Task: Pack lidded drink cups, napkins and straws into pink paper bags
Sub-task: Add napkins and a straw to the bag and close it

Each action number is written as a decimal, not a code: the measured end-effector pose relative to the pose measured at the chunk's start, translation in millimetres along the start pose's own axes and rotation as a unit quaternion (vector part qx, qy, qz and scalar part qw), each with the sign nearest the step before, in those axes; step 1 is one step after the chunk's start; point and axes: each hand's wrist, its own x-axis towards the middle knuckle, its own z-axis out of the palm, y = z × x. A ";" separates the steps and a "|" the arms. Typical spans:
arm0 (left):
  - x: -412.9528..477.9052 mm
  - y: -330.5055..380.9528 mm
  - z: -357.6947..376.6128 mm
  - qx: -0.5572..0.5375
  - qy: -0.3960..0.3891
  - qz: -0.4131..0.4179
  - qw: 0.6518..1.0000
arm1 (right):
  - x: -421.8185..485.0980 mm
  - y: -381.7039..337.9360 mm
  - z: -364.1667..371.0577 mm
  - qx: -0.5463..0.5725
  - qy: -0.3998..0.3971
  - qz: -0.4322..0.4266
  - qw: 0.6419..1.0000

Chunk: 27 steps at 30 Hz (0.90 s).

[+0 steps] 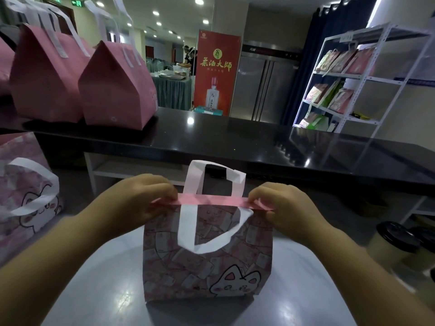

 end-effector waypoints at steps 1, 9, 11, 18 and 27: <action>-1.1 0.0 -0.8 0.014 0.004 0.019 1.000 | -0.8 0.7 1.3 0.004 -0.001 -0.003 1.000; -12.2 -7.0 1.3 0.119 -0.060 0.088 0.987 | -6.1 6.1 2.3 -0.028 -0.017 -0.037 0.999; -14.0 -5.8 1.3 0.111 -0.061 0.092 0.988 | -7.7 7.2 1.4 -0.049 -0.045 -0.027 0.997; 5.0 1.8 2.7 -0.019 -0.027 -0.030 0.999 | 17.2 -0.2 -5.8 -0.043 -0.061 0.014 0.997; 29.2 9.0 30.6 -0.035 -0.030 -0.163 0.985 | 44.2 -28.4 15.3 -0.071 -0.084 0.027 0.994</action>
